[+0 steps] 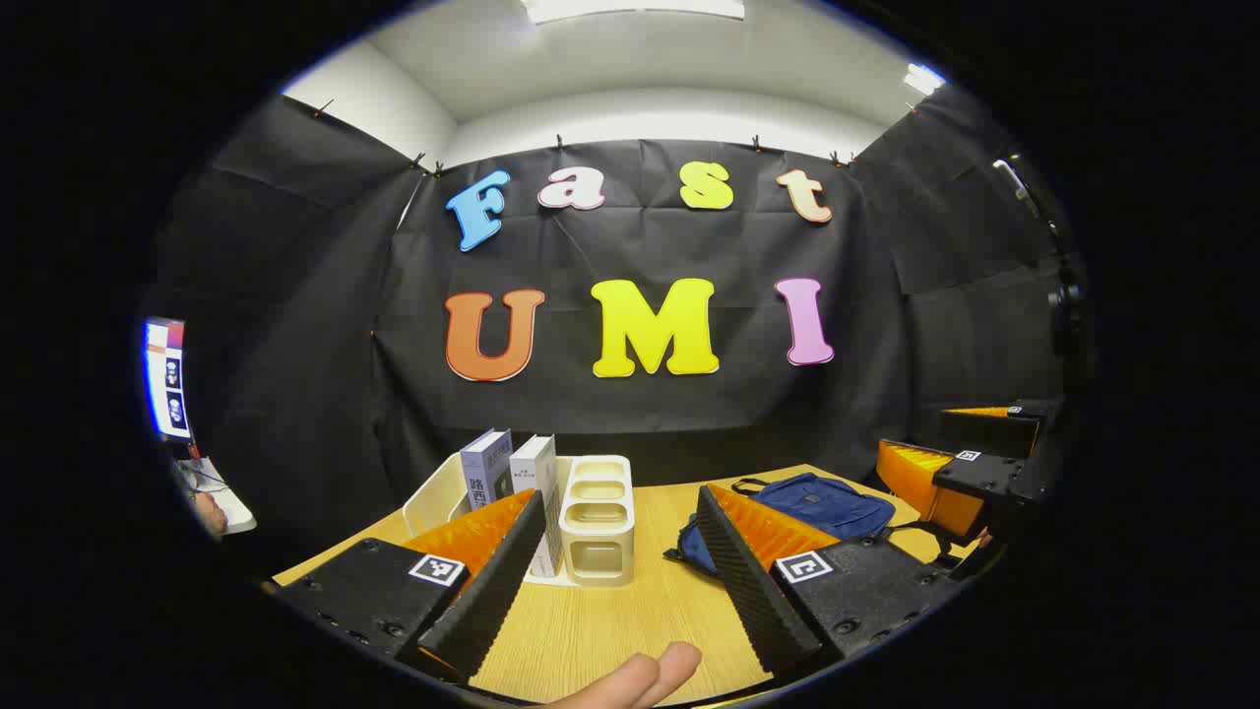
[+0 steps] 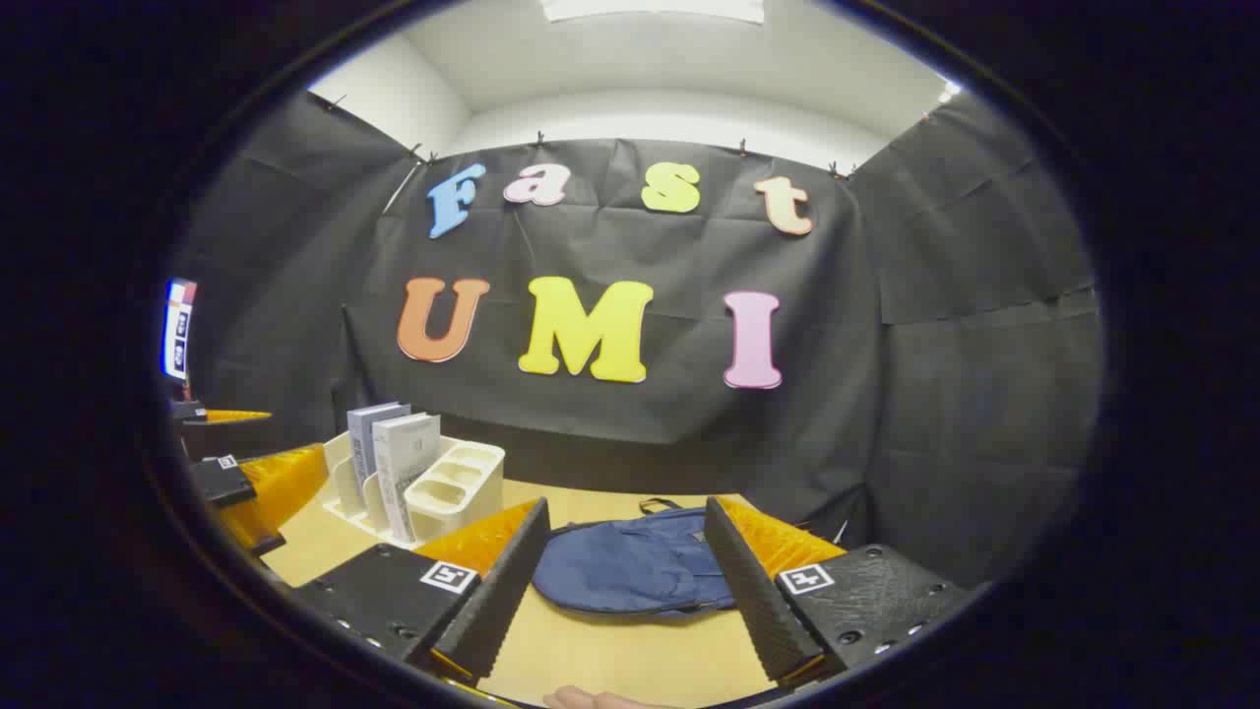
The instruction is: Open the schoolbag, grab two books from the bookshelf and put them into the schoolbag.
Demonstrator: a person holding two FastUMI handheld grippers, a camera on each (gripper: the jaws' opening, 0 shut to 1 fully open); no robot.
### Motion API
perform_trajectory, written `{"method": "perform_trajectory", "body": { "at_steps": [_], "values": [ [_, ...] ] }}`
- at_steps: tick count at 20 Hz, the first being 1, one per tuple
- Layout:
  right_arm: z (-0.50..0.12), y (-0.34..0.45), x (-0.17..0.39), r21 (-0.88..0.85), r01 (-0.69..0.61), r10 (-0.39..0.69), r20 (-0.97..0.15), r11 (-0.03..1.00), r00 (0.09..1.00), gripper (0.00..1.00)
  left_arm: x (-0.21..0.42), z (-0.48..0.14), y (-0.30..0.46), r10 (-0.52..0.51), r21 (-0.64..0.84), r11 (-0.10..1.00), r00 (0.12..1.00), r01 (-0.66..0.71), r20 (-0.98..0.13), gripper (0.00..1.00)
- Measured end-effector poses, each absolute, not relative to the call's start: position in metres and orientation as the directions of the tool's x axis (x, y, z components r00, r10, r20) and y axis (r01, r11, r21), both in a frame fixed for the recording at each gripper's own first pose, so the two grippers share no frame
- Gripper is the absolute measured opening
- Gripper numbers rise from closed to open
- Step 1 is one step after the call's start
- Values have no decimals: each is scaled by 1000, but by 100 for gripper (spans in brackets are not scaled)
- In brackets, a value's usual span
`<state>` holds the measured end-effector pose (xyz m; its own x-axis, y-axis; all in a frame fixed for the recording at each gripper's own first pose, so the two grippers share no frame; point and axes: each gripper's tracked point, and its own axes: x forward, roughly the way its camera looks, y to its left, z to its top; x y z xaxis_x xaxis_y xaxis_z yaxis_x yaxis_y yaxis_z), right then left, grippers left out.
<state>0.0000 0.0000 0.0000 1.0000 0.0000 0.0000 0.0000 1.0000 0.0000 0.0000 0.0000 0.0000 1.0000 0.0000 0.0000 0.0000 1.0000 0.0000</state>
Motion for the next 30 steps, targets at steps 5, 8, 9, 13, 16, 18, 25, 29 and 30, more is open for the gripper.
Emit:
{"method": "perform_trajectory", "body": {
  "at_steps": [5, 8, 9, 13, 16, 18, 25, 29, 30],
  "values": [
    [-2, -14, 4, -6, 35, -35, -9, 999, 999, 95, 4, -5, 6, 13, -7, 1000, 1000, -13, -17, 99],
    [-4, -21, 4, 16, 47, -47, -16, 999, 999, 95, 6, -12, 1, -23, -21, 1000, 999, 23, -35, 99],
    [-4, -22, 5, 18, 49, -48, -17, 999, 999, 95, 6, -15, -1, -35, -30, 999, 998, 33, -47, 99],
    [-7, -21, 6, 24, 40, -39, -14, 999, 999, 95, 7, -16, 4, -18, -32, 999, 998, 17, -56, 99],
    [-18, -19, 12, 23, 40, -39, -32, 999, 999, 98, 8, -18, 8, -6, -34, 999, 997, 4, -71, 99],
    [-26, -13, 16, 16, 33, -32, -52, 999, 998, 93, 13, -20, 18, 15, -28, 999, 997, -17, -72, 99],
    [-44, 0, 26, -14, 17, -18, -85, 1000, 996, 95, 17, -24, 25, 22, -26, 999, 997, -24, -76, 99],
    [-47, 2, 30, -16, -1, -1, -92, 1000, 996, 93, 21, -26, 30, 39, -13, 999, 996, -41, -79, 99],
    [-49, 1, 32, -10, 6, -7, -94, 1000, 996, 95, 21, -27, 32, 46, -9, 999, 996, -47, -81, 99]
  ]
}}
